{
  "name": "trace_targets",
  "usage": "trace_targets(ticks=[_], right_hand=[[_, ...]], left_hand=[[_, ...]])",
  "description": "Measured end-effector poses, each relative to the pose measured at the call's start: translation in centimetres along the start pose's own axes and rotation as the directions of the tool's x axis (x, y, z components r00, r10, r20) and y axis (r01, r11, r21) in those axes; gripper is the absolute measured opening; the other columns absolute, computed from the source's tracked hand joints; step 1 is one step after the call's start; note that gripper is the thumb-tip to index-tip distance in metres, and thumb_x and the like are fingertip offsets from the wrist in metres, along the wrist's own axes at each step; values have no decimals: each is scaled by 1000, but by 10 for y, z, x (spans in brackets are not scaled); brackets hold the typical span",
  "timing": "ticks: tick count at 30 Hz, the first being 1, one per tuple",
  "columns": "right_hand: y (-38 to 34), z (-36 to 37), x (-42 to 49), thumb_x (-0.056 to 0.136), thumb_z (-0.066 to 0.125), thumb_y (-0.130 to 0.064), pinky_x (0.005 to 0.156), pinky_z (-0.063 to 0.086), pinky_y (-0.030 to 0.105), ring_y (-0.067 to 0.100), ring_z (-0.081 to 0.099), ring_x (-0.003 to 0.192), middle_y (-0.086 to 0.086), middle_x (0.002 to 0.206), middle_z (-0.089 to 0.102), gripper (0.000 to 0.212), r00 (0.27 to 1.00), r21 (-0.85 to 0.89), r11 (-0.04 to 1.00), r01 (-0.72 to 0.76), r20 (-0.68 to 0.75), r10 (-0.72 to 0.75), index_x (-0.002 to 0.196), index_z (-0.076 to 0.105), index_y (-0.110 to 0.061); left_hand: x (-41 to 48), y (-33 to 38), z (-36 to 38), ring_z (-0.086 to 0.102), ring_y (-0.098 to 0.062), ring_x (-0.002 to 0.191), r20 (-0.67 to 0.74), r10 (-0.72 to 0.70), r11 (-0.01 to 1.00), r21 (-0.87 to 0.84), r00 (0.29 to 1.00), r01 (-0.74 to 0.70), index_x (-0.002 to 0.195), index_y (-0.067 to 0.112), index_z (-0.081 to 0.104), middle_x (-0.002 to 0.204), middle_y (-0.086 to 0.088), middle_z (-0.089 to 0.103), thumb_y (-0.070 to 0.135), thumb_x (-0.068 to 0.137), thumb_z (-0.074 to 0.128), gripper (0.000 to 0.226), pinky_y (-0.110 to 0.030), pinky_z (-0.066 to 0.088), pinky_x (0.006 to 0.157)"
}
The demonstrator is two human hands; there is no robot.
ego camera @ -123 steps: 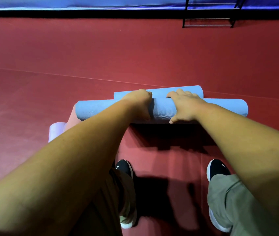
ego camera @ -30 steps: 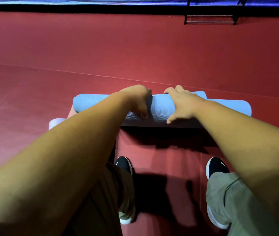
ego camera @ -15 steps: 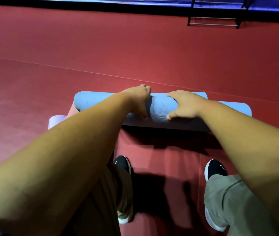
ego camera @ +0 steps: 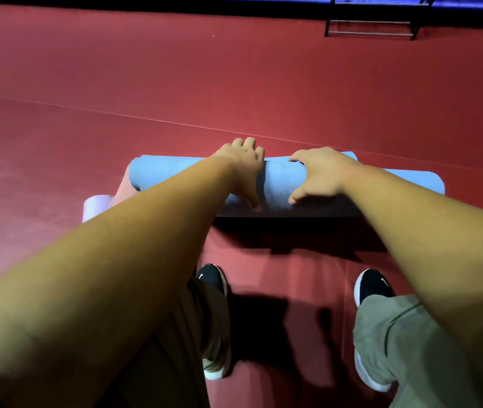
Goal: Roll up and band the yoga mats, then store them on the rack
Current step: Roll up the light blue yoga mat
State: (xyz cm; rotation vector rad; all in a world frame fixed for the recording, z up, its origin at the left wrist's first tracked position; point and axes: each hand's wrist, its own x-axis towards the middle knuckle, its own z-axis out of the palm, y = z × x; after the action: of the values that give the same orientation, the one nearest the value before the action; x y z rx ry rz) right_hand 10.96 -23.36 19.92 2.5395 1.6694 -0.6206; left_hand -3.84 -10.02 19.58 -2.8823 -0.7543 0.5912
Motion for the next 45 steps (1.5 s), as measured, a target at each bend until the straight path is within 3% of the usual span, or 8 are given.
trace_targets(ticks=[7, 11, 18, 22, 30, 34, 39, 45], right_hand=[[-1, 2, -3, 62, 87, -67, 112, 46, 48, 31, 53, 137, 5, 153, 53, 113, 1000, 15, 1000, 11, 20, -11, 157, 42, -22], [-2, 7, -4, 57, 92, -69, 110, 43, 51, 36, 49, 134, 6, 148, 43, 128, 999, -126, 991, 48, -14, -50, 159, 29, -26], [-1, 3, -3, 57, 93, -64, 108, 49, 47, 30, 54, 135, 4, 149, 56, 117, 1000, -40, 999, -5, -24, 4, 154, 44, -21], [-2, 3, -4, 59, 92, -62, 104, 51, 43, 31, 55, 134, 5, 149, 57, 115, 1000, 20, 999, -25, -18, 26, 155, 44, -19], [6, 6, 5, 55, 87, -72, 107, 49, 48, 34, 56, 133, 6, 149, 57, 121, 999, 39, 998, -42, 27, 41, 155, 41, -22], [7, 12, 4, 51, 95, -70, 108, 46, 50, 36, 52, 134, 6, 149, 47, 129, 1000, -49, 999, -5, 17, 5, 155, 35, -22], [9, 12, 4, 57, 96, -59, 102, 50, 47, 32, 56, 123, 5, 139, 54, 110, 1000, -9, 1000, 22, -8, -22, 144, 41, -20], [9, 7, 6, 60, 94, -61, 90, 53, 42, 29, 58, 109, 5, 126, 63, 96, 1000, 28, 1000, 10, 18, -10, 137, 50, -25]], left_hand=[[3, -2, -8, 63, -34, 109, -34, -4, 983, -183, 999, -3, 116, 17, 55, 123, -11, 62, 51, 57, 98, 81, -41, 54, 86], [6, -12, -9, 60, -32, 93, 22, 3, 973, -233, 1000, 2, 109, 17, 63, 107, -10, 68, 50, 65, 94, 64, -35, 46, 73], [4, -13, -3, 59, -34, 107, 53, -8, 965, -261, 999, 22, 130, 13, 56, 126, -13, 64, 50, 71, 88, 77, -40, 50, 87], [-2, -5, 1, 49, -35, 133, 14, -23, 1000, 21, 1000, 23, 147, 14, 42, 142, -12, 47, 67, 57, 94, 117, -51, 46, 108], [1, -7, -9, 66, -35, 111, -12, -37, 994, -106, 999, 35, 126, 18, 58, 122, -9, 62, 48, 60, 98, 82, -44, 58, 89], [4, -14, -11, 60, -32, 96, 53, -5, 984, -177, 999, 15, 114, 18, 60, 105, -7, 60, 48, 61, 97, 71, -37, 49, 76], [4, -16, -5, 58, -32, 101, 86, -17, 981, -191, 996, 33, 125, 13, 55, 121, -11, 63, 51, 64, 92, 82, -45, 56, 90], [-5, -6, 1, 53, -32, 128, -15, 8, 1000, 26, 1000, -8, 141, 14, 42, 136, -9, 49, 69, 51, 96, 118, -51, 52, 102]])
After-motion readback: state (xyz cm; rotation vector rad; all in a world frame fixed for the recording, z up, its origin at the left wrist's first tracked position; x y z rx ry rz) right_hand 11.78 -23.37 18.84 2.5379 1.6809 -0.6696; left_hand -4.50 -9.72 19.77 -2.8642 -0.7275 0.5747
